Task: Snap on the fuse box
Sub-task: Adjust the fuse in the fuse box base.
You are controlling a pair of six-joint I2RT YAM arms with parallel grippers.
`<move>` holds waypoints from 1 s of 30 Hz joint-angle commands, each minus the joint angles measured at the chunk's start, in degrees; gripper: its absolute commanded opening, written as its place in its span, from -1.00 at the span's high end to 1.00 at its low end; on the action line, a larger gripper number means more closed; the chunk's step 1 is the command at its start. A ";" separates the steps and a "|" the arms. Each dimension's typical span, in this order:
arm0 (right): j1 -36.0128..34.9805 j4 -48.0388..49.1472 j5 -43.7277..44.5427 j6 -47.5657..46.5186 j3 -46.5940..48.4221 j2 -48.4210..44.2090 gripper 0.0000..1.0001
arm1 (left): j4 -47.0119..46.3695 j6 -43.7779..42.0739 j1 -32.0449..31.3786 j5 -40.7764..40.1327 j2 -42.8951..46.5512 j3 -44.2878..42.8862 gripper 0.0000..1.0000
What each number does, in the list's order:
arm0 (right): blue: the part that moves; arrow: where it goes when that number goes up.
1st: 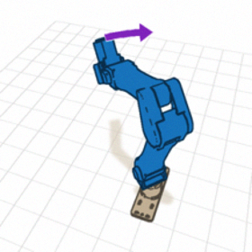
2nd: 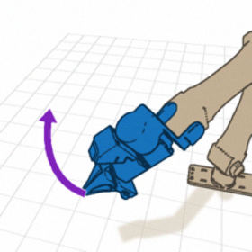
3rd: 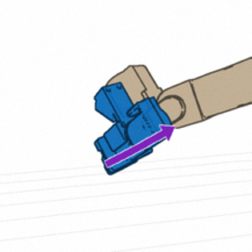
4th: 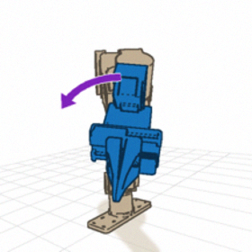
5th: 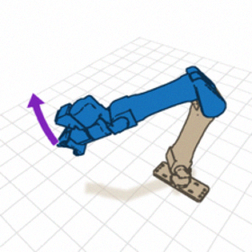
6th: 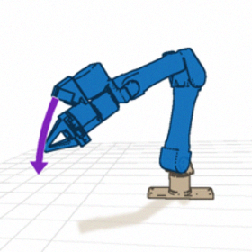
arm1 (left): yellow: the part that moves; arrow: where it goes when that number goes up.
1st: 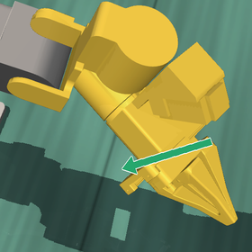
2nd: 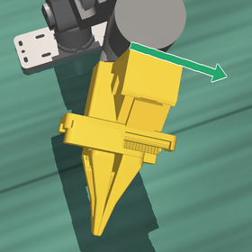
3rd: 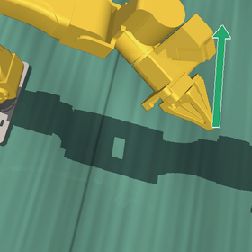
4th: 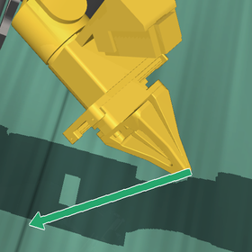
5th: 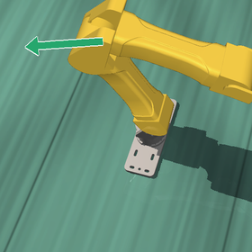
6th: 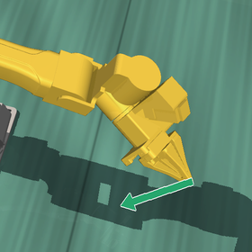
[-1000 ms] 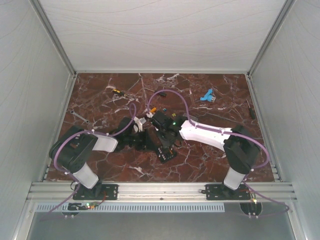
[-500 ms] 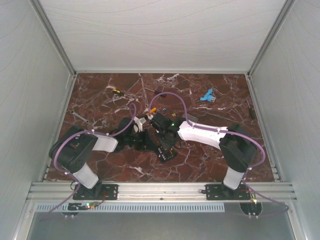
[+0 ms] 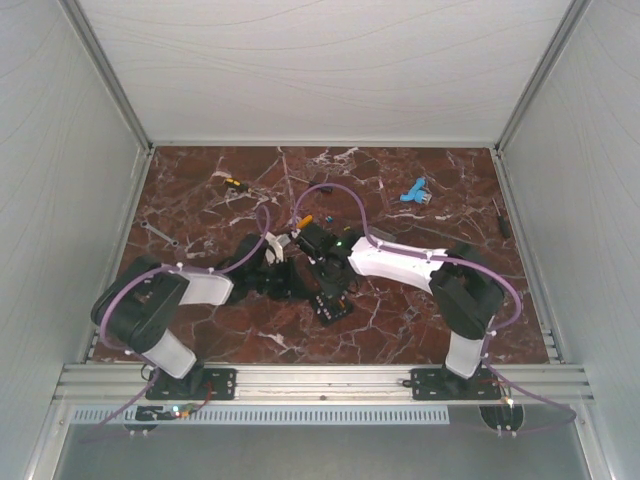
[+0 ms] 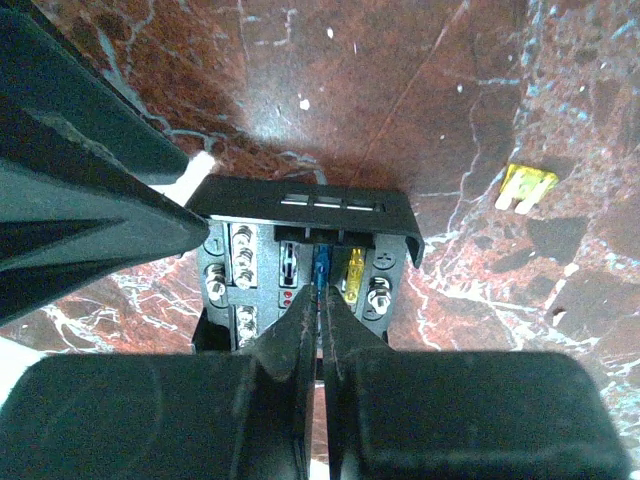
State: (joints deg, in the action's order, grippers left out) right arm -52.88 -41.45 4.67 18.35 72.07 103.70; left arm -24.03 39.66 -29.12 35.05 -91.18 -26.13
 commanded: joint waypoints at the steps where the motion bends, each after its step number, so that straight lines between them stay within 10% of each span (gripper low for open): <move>1: -0.12 5.39 2.16 -3.86 0.34 2.61 1.00 | 2.28 -2.01 1.45 -3.51 3.37 -0.78 0.34; 10: 2.00 5.03 0.58 -3.67 -3.65 -13.16 0.55 | 4.30 -2.31 1.70 -6.03 7.96 -0.56 0.26; 18: 13.25 5.26 -0.76 -2.35 -14.70 -22.71 0.21 | 6.09 -2.82 1.70 -8.64 16.21 1.32 -0.20; 30: 14.72 12.04 -1.07 -3.14 -12.48 -11.00 0.06 | 9.96 -4.85 2.01 -14.99 27.85 5.49 -0.99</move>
State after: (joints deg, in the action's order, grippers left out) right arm -37.76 -33.54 3.99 15.79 56.90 89.10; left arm -14.66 35.99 -27.42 23.22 -66.63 -21.34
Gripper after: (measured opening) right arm 0.465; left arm 0.964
